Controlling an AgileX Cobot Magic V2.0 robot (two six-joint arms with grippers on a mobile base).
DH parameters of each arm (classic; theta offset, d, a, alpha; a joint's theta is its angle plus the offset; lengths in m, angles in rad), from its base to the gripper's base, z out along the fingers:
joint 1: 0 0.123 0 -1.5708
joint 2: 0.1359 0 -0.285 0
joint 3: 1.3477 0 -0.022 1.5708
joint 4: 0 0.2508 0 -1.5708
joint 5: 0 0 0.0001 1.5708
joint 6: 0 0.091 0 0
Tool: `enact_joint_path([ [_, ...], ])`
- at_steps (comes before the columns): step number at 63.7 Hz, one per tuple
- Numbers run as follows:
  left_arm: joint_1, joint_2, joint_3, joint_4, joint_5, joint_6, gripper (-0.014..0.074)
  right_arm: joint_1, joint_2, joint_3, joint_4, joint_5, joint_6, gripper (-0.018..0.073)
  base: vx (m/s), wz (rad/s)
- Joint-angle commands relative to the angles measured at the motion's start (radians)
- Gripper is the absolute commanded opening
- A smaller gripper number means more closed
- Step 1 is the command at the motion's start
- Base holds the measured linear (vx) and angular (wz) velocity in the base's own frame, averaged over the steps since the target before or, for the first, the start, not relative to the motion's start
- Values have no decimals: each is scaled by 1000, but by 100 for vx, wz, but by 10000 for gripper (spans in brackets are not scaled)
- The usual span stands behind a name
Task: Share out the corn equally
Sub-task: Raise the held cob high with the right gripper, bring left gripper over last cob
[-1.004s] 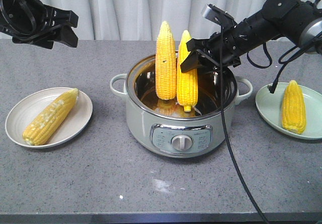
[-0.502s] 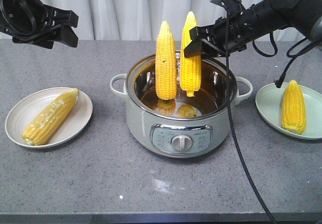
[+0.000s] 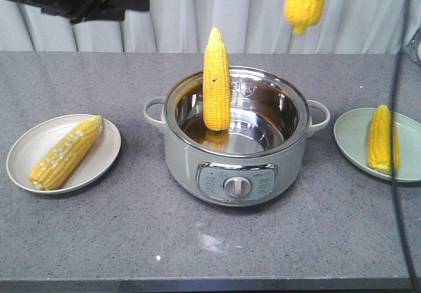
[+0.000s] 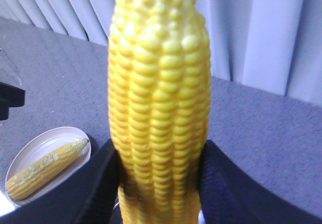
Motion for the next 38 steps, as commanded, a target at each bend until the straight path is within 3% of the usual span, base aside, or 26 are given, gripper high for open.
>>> enact_joint_path([
  [1,-19,-36,-28,-180,-104,81,408,-40,-101,-29,42,-32,-24,-11,0,0],
  [13,-81,15,-41,-333,-178,211,433,-86,-165,-28,38,-22,-27,-9,0,0],
  [29,-104,127,-184,-330,-190,216,574,-92,-169,-28,14,22,-27,-9,0,0],
  [38,-112,186,-229,-321,-221,218,601,-92,-169,-28,-5,25,-27,-7,0,0],
])
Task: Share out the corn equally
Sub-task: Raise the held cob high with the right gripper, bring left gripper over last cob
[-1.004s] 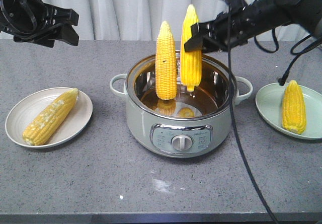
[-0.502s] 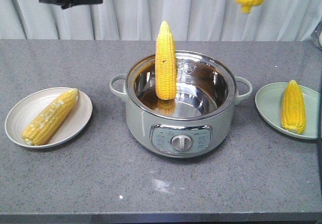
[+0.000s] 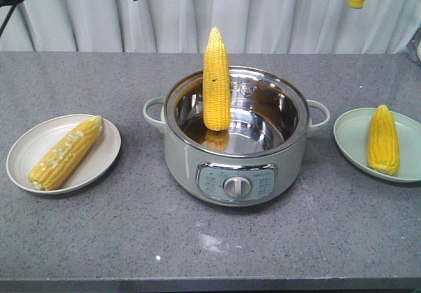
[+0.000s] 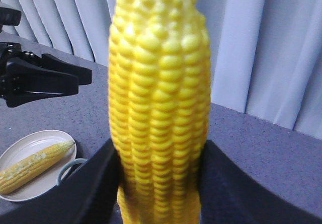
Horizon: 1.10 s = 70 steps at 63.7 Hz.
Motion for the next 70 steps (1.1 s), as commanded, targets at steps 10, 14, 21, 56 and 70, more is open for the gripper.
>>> enact_joint_path([
  [10,-19,26,-47,-5,-101,12,596,-8,-29,-27,17,-49,-14,-6,0,0],
  [14,-19,41,-47,-6,-93,12,596,-8,-29,-27,17,-49,-15,-6,0,0],
  [21,-24,66,-47,-6,-85,14,596,-8,-29,-27,17,-49,-21,-6,0,0],
  [56,-59,140,-49,-29,-132,64,594,-8,-29,-27,16,-44,-32,-6,0,0],
  [70,-63,174,-49,-33,-140,63,594,-8,-29,-27,16,-42,-32,-6,0,0],
])
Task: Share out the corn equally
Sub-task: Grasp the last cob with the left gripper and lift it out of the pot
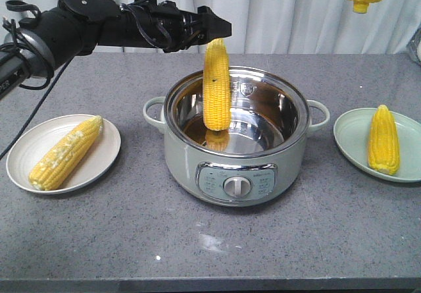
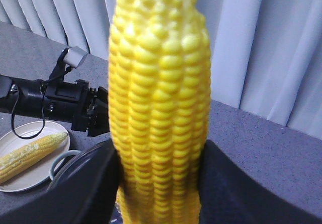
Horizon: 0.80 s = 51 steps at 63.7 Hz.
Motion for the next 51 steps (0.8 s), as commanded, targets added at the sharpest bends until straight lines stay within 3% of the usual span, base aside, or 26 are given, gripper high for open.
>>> enact_joint_path([
  [1,-7,-48,-36,-59,-28,8,594,-8,-29,-27,36,-56,-10,-6,0,0],
  [33,-33,-6,-35,-57,-15,32,560,-8,-29,-27,37,-45,-10,-6,0,0],
  [44,-33,-6,-35,-57,-15,32,409,-8,-29,-27,37,-45,-10,-6,0,0],
  [51,-32,-6,-35,-57,-19,32,247,-8,-29,-27,37,-45,-10,-6,0,0],
])
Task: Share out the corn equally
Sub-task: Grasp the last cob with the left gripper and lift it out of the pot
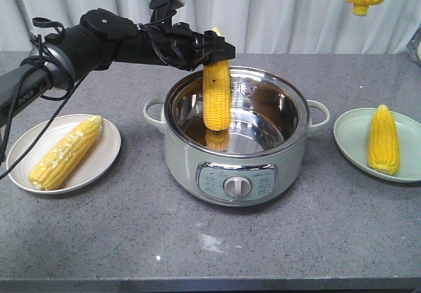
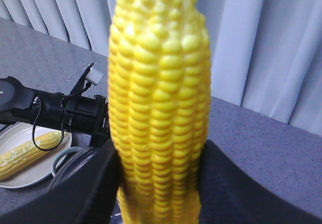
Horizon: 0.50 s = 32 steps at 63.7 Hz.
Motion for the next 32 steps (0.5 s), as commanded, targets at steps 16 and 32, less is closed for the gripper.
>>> enact_joint_path([
  [16,-1,-69,-59,-52,-1,1,-8,-8,-29,-27,37,-55,-10,-6,0,0],
  [32,10,-69,-266,-51,185,-22,-8,-8,-29,-27,37,-56,-10,-6,0,0],
])
